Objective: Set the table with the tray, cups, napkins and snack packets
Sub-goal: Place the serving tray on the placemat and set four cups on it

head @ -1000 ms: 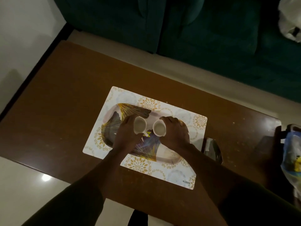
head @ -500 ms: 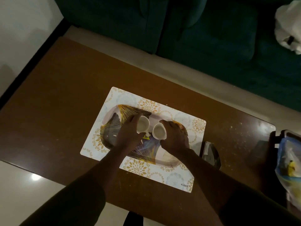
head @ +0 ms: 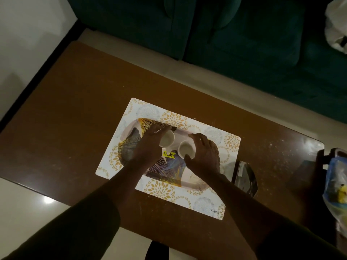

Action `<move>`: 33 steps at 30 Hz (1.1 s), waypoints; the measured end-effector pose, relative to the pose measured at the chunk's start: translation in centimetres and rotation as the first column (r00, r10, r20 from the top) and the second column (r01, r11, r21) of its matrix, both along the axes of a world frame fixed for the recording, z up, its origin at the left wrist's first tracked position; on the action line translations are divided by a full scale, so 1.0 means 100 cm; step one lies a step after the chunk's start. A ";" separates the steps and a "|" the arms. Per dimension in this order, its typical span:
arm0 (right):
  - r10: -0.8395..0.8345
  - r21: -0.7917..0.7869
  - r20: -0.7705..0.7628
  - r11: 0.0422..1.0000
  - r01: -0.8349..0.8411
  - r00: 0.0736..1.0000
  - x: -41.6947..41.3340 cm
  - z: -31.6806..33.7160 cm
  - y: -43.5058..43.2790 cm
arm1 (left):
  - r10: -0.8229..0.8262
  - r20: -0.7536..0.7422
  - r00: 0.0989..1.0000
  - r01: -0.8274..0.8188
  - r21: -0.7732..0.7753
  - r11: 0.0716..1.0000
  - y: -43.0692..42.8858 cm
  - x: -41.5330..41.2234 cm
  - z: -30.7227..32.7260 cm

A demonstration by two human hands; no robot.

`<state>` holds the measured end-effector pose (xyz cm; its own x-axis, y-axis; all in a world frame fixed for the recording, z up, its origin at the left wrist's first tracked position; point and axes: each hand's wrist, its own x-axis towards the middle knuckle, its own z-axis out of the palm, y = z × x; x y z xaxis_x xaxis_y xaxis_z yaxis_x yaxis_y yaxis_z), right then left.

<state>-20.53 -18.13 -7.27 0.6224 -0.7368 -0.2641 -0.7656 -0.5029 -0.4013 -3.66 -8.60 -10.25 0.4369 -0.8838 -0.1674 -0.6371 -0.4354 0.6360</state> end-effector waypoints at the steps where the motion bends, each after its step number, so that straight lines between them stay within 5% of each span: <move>1: 0.001 -0.001 -0.009 1.000 -0.001 1.000 0.001 0.001 0.000 | 0.017 0.037 0.999 -0.018 0.032 0.999 0.000 0.000 0.001; 6: -0.031 0.026 0.033 0.999 0.030 0.999 -0.001 0.004 -0.002 | 0.177 0.047 0.983 -0.179 0.052 0.983 0.010 -0.010 0.004; 11: -0.016 0.070 -0.008 0.997 0.017 1.000 -0.013 -0.005 -0.008 | -0.013 -0.047 0.999 0.014 0.024 1.000 0.017 -0.010 0.001; 18: -0.182 0.028 -0.036 0.983 0.183 0.983 -0.022 -0.011 -0.002 | 0.234 -0.045 0.971 -0.232 0.044 0.972 0.013 -0.029 0.007; 26: -0.306 0.052 0.128 0.952 0.302 0.943 -0.008 -0.013 0.028 | 0.221 -0.067 0.973 -0.224 -0.044 0.974 0.007 -0.038 0.009; 33: -0.308 0.082 0.067 0.949 0.303 0.949 -0.003 -0.014 0.029 | 0.198 -0.074 0.977 -0.202 -0.054 0.978 0.002 -0.036 0.006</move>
